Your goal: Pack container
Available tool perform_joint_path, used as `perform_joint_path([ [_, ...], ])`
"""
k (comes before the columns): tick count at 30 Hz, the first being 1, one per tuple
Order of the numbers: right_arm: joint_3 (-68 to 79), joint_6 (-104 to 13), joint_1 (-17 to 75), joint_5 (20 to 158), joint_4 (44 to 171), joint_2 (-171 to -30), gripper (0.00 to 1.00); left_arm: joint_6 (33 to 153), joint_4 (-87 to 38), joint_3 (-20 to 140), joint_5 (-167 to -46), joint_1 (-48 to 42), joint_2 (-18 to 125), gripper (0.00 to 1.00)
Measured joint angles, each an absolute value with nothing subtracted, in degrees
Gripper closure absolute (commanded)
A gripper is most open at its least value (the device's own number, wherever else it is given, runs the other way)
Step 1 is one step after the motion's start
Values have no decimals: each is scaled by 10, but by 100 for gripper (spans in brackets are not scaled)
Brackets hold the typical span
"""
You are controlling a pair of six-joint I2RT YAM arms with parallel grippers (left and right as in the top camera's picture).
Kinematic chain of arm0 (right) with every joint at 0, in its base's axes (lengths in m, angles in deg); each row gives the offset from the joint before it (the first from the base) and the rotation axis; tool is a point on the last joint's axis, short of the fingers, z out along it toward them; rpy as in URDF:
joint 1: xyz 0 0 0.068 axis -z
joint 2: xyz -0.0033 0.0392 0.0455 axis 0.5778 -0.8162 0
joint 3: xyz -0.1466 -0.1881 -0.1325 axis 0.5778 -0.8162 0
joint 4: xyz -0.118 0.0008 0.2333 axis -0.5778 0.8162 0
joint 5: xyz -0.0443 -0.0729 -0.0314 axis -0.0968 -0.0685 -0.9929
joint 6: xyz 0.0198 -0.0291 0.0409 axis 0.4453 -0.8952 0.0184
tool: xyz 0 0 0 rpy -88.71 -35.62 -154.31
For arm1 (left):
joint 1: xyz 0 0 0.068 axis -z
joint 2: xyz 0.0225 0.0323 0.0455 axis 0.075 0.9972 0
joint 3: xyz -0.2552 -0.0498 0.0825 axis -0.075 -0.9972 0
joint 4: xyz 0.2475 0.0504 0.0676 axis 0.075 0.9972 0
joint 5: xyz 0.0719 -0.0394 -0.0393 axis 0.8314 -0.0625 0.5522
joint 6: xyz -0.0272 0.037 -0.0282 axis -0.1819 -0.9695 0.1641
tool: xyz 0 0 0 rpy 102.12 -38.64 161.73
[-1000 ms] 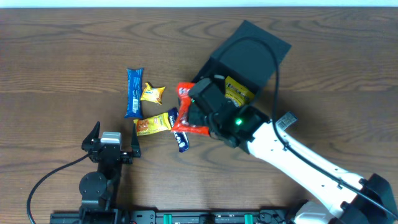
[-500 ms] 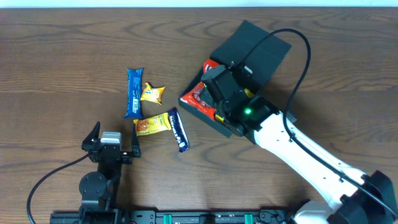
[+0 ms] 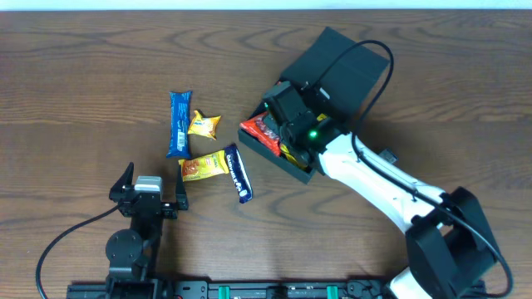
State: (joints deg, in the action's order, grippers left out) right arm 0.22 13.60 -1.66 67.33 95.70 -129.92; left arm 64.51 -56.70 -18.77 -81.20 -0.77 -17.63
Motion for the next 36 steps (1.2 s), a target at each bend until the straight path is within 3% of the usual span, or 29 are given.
perform_joint_path([
  [16, 10, 101, 5, 744, 881, -1380, 99, 645, -567, -188, -812, -8, -176, 5],
  [27, 20, 92, 6, 750, 946, -1392, 99, 645, -567, -188, -812, -8, -176, 5],
  [29, 20, 94, 6, 748, 945, -1392, 81, 645, -567, -188, -812, -8, -176, 5],
  [31, 20, 84, 6, 746, 940, -1394, 73, 645, -567, -188, -812, -8, -176, 5],
  [33, 19, 82, 6, 746, 929, -1394, 74, 645, -567, -188, -812, -8, -176, 5],
  [35, 19, 78, 6, 747, 920, -1393, 88, 645, -567, -188, -812, -8, -176, 4],
  [36, 19, 78, 6, 747, 922, -1392, 89, 645, -567, -188, -812, -8, -176, 5],
])
